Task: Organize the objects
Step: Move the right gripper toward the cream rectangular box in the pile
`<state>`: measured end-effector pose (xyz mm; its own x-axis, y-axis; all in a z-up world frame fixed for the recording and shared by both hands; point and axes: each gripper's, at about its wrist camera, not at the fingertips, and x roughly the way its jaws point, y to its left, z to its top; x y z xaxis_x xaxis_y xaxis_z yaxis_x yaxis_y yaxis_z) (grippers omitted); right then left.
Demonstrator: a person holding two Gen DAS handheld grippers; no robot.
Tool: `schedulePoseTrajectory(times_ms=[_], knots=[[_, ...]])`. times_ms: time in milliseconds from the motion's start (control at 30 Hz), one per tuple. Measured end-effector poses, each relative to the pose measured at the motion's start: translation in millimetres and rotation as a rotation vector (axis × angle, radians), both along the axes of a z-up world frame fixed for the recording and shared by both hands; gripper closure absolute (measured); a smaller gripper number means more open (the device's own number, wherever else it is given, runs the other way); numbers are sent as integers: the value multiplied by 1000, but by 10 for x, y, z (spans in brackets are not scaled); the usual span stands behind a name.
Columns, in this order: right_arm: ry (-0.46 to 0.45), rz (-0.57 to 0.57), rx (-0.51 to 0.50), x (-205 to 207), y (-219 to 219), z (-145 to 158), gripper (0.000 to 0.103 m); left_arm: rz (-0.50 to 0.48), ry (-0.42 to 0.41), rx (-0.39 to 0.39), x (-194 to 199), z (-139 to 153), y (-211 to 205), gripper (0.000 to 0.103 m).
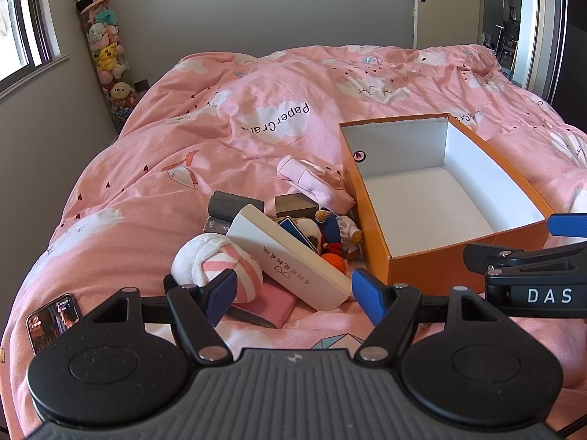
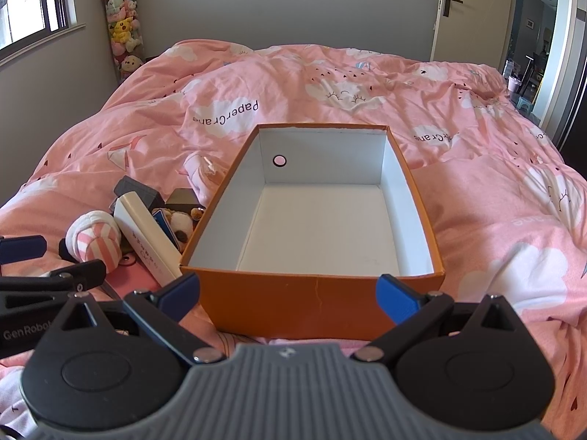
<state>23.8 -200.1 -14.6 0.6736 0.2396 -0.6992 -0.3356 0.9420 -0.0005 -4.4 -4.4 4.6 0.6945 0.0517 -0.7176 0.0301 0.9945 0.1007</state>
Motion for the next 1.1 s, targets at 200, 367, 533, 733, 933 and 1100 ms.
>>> schedulePoseTrajectory(times_ms=[200, 367, 533, 733, 933, 1100], knots=[[2, 1, -2, -1, 14, -12, 1, 2, 3, 3, 4, 7, 8, 19], [2, 2, -2, 0, 17, -20, 1, 3, 6, 3, 8, 3, 24, 19], [17, 11, -2, 13, 35, -66, 1, 1, 18, -13, 31, -6, 71, 19], [47, 88, 9, 111, 148, -62, 14, -3, 72, -68, 139, -43, 190, 25], [98, 252, 67, 319, 363, -61, 34, 38, 103, -93, 350, -100, 382, 32], [147, 436, 68, 541, 743, -113, 53, 85, 176, -157, 608, -219, 662, 46]])
